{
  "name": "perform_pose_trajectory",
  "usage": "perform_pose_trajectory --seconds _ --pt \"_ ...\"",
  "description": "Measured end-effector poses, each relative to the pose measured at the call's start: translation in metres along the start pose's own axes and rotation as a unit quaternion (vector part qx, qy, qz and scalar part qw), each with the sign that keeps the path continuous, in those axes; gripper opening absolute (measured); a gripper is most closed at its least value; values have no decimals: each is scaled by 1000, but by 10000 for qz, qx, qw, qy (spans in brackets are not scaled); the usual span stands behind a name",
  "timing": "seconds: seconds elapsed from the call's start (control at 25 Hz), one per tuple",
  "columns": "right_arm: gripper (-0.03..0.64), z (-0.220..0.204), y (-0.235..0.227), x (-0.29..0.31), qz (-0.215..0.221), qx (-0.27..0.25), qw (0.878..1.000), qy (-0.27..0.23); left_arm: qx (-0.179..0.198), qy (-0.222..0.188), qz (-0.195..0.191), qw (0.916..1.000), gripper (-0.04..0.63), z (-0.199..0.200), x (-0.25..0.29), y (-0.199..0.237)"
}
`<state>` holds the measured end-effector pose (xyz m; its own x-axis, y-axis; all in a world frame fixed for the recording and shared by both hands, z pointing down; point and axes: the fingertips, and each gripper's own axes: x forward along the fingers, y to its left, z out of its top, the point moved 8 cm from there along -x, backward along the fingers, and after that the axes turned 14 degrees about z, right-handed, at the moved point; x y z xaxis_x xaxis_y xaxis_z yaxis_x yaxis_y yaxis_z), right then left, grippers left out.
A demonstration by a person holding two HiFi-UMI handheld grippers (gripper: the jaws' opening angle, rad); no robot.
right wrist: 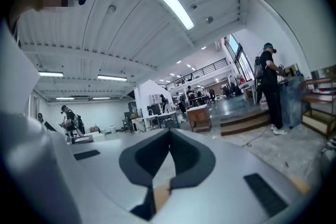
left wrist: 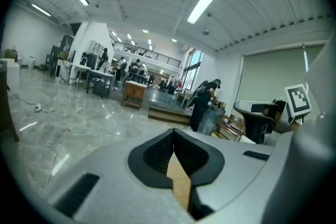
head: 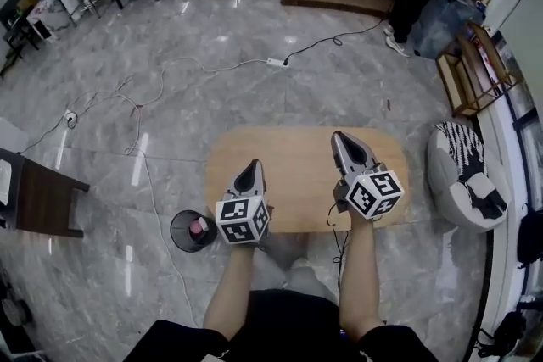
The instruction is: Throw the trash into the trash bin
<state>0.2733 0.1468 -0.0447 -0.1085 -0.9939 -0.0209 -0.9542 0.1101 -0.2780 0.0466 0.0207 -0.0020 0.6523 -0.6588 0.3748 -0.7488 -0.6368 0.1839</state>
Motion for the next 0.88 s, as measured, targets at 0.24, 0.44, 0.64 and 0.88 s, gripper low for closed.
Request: perform_pose_trajectory --seconds 0.24,0.44,0.64,0.88 --pt "11 55 12 -38 -287 -340 9987 -254 16 -745 -354 9966 6 67 -20 -51" --pt "12 83 23 -81 -771 -275 9944 -662 128 -1257 -509 9907 6 103 -42 -87" --pt "11 95 29 -104 -975 -709 9919 -394 165 -1461 -533 9877 6 112 -56 -105" --pt "11 95 29 -132 -1101 -989 9889 -117 238 -1462 -561 9874 6 106 -68 -131"
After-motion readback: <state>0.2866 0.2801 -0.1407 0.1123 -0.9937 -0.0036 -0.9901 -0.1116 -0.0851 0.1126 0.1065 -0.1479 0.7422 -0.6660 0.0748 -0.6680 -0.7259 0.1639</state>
